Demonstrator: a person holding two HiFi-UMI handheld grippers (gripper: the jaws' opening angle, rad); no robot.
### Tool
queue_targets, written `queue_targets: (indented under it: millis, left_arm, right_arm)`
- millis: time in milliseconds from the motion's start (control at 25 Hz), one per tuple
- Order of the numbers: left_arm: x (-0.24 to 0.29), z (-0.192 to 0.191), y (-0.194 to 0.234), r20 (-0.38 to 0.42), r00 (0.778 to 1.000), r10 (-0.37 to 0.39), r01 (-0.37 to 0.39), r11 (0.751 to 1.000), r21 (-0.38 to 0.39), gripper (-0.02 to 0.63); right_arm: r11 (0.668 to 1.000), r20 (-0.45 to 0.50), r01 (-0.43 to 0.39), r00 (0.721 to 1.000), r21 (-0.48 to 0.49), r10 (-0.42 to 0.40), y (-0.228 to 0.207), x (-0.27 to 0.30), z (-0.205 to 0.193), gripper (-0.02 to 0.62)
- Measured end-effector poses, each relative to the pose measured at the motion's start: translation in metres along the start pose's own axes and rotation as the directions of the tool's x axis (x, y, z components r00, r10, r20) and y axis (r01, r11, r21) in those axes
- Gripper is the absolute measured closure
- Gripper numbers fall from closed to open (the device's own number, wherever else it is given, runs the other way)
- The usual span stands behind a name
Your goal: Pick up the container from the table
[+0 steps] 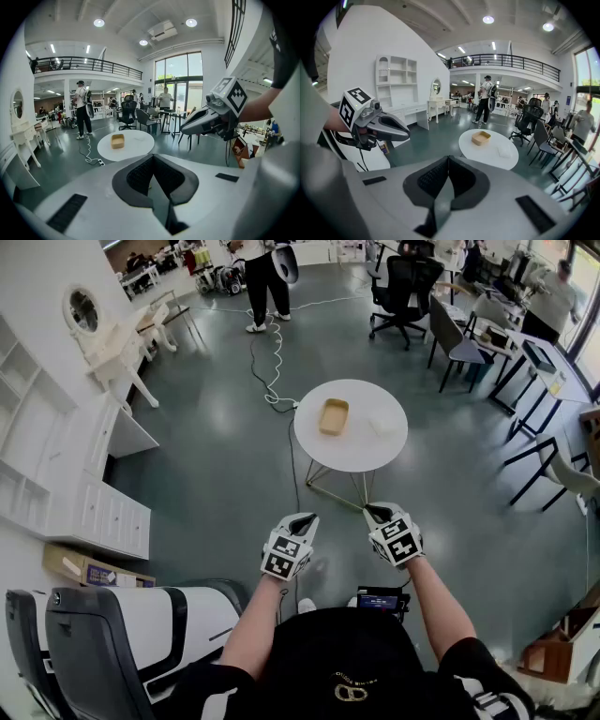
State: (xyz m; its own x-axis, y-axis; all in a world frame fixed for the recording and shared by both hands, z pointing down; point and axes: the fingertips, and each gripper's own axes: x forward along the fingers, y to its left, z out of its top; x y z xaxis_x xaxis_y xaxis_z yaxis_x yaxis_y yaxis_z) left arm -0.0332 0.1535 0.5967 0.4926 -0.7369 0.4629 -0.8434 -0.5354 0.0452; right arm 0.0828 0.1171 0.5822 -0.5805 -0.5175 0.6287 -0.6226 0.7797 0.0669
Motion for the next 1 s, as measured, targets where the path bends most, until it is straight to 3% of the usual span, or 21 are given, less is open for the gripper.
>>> queue_targets:
  millis: [1000]
  left_arm:
    - [0.006, 0.002, -0.020, -0.019, 1.000, 0.008, -0.008, 1.000, -0.005, 0.597]
  right_arm:
    - [0.999, 0.022, -0.030, 0.999, 0.024, 0.029, -0.008, -0.017, -0.012, 0.529]
